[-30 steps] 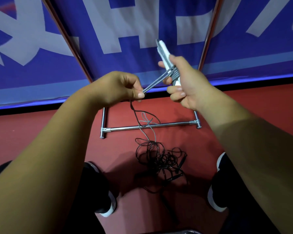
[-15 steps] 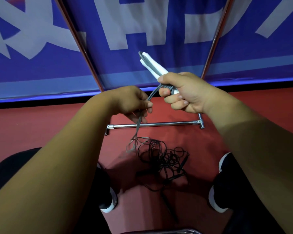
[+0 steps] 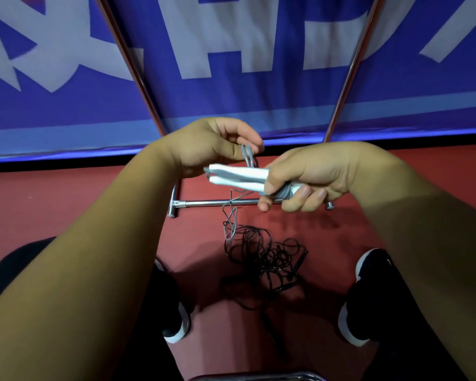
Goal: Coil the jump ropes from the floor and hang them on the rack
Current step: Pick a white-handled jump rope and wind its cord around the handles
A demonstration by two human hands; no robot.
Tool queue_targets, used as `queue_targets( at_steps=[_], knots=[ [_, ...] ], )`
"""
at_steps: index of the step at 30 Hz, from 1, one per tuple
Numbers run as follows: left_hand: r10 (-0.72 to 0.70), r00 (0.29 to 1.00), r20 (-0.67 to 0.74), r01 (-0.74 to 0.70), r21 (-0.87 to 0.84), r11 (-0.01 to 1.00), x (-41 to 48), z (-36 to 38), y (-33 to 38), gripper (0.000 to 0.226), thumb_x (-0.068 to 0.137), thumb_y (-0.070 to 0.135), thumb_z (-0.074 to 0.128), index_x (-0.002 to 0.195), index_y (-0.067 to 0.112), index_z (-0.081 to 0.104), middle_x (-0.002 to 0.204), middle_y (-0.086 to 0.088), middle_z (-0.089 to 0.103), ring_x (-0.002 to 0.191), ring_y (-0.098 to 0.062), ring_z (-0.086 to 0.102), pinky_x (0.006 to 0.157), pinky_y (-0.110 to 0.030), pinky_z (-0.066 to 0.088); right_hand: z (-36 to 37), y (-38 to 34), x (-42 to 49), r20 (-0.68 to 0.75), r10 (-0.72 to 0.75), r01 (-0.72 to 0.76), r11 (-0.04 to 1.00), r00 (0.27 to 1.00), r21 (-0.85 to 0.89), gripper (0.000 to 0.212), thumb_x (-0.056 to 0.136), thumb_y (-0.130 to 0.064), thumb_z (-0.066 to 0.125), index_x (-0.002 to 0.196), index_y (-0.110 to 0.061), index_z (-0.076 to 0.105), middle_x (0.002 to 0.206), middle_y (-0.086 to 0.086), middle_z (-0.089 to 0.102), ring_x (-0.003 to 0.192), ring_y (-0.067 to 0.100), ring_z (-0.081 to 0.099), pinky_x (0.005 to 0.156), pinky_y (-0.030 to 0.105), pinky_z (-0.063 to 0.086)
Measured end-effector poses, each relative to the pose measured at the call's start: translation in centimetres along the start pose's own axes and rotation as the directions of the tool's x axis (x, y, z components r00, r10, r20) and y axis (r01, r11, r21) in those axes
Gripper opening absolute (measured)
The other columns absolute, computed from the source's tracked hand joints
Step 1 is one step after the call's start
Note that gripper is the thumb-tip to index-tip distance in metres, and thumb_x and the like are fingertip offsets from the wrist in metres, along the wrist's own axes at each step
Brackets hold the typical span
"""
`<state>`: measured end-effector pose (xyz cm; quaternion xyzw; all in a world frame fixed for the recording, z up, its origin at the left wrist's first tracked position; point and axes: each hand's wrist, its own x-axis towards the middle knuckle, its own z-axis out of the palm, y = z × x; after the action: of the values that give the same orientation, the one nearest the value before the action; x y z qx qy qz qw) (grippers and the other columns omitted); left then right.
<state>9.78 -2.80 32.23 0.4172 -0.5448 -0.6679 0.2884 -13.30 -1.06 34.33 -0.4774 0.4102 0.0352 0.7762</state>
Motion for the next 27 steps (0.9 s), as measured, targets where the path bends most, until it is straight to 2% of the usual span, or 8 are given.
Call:
queue_targets(
  at_steps=[3,7,9,12,17,22,25,27],
  knots=[
    [0.068,0.997,0.025,-0.069,0.036,0.997,0.0,0.8,0.0,0.023,0.083,-0.006,0.073,0.093,0.014,0.078,0.087,-0.001,0.074,0.115,-0.035,0.057,0.104,-0.031,0.053,0.0,0.2,0.5,-0.090,0.055,-0.063,0.994,0.994,-0.088,0.021,0.098,-0.004,0.051,0.118,0.001,0.054,0.099,0.020,0.067,0.043,0.007,0.025,0.037,0.013,0.012],
    [0.104,0.994,0.034,-0.109,0.231,0.967,0.0,1.3,0.9,0.030,0.082,-0.013,0.074,0.093,0.014,0.077,0.098,-0.014,0.073,0.110,-0.034,0.062,0.108,-0.044,0.050,-0.2,0.4,0.7,-0.107,0.065,-0.083,0.981,0.992,-0.176,0.022,0.097,-0.004,0.052,0.118,-0.007,0.052,0.108,0.021,0.074,0.043,0.008,0.024,0.036,0.012,0.015],
    [0.105,0.994,0.035,-0.110,0.372,0.922,0.0,1.8,1.7,0.036,0.083,-0.021,0.069,0.095,0.012,0.076,0.099,-0.013,0.074,0.098,-0.023,0.067,0.101,-0.039,0.054,-0.3,0.7,1.1,-0.162,0.077,-0.115,0.964,0.984,-0.240,0.028,0.095,-0.004,0.056,0.122,0.003,0.055,0.113,0.022,0.077,0.044,0.009,0.030,0.035,0.013,0.019],
    [0.072,0.996,0.051,-0.088,0.592,0.801,0.0,2.5,2.5,0.035,0.083,-0.016,0.072,0.098,0.015,0.078,0.094,-0.002,0.079,0.083,-0.008,0.068,0.084,-0.026,0.057,-0.9,1.4,2.2,-0.278,0.081,-0.152,0.958,0.957,-0.244,0.031,0.093,-0.003,0.060,0.121,0.011,0.059,0.096,0.013,0.080,0.047,0.010,0.041,0.035,0.015,0.027],
    [0.056,0.997,-0.050,0.006,0.801,0.599,0.1,3.0,2.5,0.030,0.082,0.008,0.083,0.103,0.026,0.071,0.086,0.021,0.074,0.074,0.003,0.067,0.072,-0.016,0.054,-2.6,1.6,3.6,-0.565,-0.132,-0.172,0.875,0.815,-0.452,0.014,0.089,-0.023,0.060,0.088,-0.010,0.066,0.065,0.011,0.063,0.044,0.019,0.044,0.045,0.023,0.035],
    [-0.243,0.954,-0.174,0.298,0.631,0.716,0.4,3.1,0.7,0.026,0.097,0.022,0.075,0.102,-0.003,0.067,0.086,-0.014,0.079,0.077,-0.029,0.077,0.076,-0.039,0.065,-2.4,1.2,4.6,-0.672,-0.292,-0.018,0.910,0.680,-0.414,0.014,0.090,-0.025,0.060,0.089,-0.011,0.064,0.061,0.011,0.055,0.050,0.024,0.049,0.050,0.032,0.042],
    [-0.330,0.912,-0.242,0.406,0.630,0.662,0.5,3.5,0.2,0.029,0.108,0.028,0.055,0.105,0.003,0.069,0.083,-0.008,0.080,0.073,-0.033,0.077,0.074,-0.050,0.066,-1.9,0.9,4.9,-0.660,-0.287,0.190,0.957,0.694,-0.217,0.017,0.090,-0.020,0.063,0.102,-0.009,0.067,0.078,0.008,0.051,0.051,0.018,0.042,0.044,0.025,0.031],
    [-0.316,0.903,-0.290,0.428,0.560,0.710,0.7,3.8,0.2,0.028,0.109,0.023,0.045,0.111,0.003,0.064,0.083,-0.010,0.080,0.073,-0.039,0.077,0.071,-0.057,0.065,-1.5,0.3,4.5,-0.624,-0.288,0.330,0.942,0.726,-0.051,0.011,0.093,-0.020,0.066,0.102,-0.015,0.066,0.081,0.004,0.050,0.049,0.011,0.031,0.044,0.020,0.019]
  ],
)
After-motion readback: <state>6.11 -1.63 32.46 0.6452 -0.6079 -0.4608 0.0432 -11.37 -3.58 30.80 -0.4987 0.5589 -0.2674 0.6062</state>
